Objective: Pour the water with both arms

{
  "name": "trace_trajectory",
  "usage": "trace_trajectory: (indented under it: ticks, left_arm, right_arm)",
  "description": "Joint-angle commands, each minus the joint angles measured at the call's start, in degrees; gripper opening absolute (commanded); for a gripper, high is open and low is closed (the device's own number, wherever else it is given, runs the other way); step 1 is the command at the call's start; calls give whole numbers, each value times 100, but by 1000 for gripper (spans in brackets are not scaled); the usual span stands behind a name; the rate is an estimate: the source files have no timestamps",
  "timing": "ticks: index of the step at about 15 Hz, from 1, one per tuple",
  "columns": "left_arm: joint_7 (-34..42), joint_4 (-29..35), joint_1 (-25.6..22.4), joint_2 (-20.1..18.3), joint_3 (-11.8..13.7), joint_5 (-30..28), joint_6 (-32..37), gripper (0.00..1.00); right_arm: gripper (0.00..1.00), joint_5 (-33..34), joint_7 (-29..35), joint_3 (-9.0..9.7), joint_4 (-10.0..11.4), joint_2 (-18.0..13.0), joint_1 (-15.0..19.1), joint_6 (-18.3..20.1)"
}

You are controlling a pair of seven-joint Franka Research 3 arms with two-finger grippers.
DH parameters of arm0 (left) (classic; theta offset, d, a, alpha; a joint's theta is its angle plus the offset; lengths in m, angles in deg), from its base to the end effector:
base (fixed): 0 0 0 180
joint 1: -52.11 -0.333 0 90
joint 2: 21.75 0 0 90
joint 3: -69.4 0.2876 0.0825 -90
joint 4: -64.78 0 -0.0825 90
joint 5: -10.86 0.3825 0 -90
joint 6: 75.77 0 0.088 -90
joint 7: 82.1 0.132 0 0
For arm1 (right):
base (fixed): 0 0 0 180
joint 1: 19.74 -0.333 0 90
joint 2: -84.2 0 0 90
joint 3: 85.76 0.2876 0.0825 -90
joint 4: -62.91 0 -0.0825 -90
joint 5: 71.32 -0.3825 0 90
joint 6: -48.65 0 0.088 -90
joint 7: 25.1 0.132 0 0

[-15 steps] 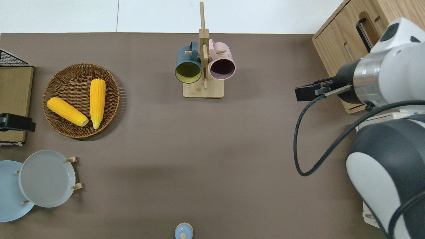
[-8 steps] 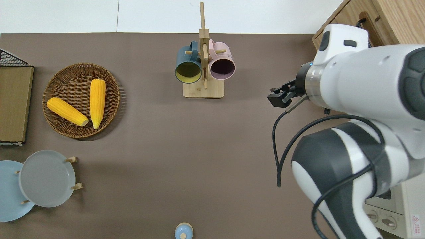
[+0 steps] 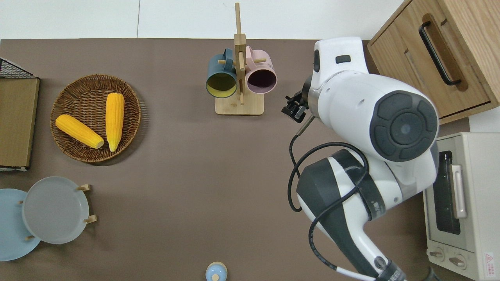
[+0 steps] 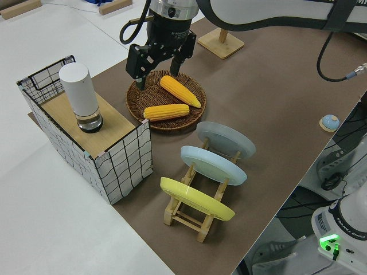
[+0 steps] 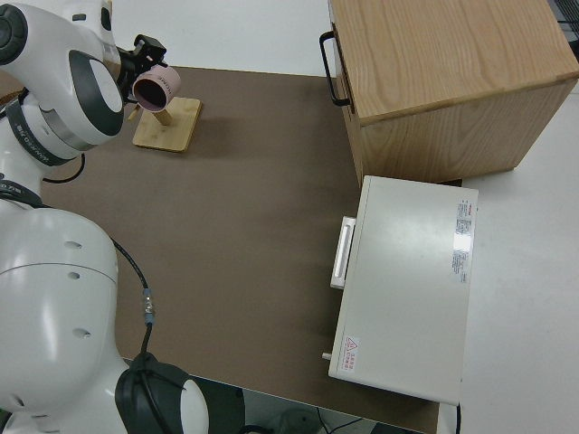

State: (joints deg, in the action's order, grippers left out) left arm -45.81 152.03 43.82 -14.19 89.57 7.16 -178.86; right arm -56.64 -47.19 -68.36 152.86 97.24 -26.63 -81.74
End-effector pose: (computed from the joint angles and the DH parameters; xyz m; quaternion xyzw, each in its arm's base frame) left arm 0.5468 0.2756 0.5440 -0.9948 0.0663 -0.0694 0.0329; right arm 0.6258 0.2510 0.5193 0.8701 0.4218 0.2428 0.0781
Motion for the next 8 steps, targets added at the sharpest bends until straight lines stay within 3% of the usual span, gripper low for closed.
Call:
trace_trajectory:
  ticks: [1,3,5,8]
  left_arm:
    - [492,-120,-261,219,22,-395,-342,998]
    - [537,-85,-314,237,31,-526,-728,998]
    - [572,-24,-393,298,22,-675,-1107,998]
    - [712,12,-577,438,22,-1386,-1442,998]
  right_arm:
    - [983,499,-147,61,-39,356,48,-521]
    - [983,580,-112,70,-100,576,30,-680]
    - [983,624,-94,131,-293,778,21,-681]
    - [983,624,-85,219,-521,1024,12,-681]
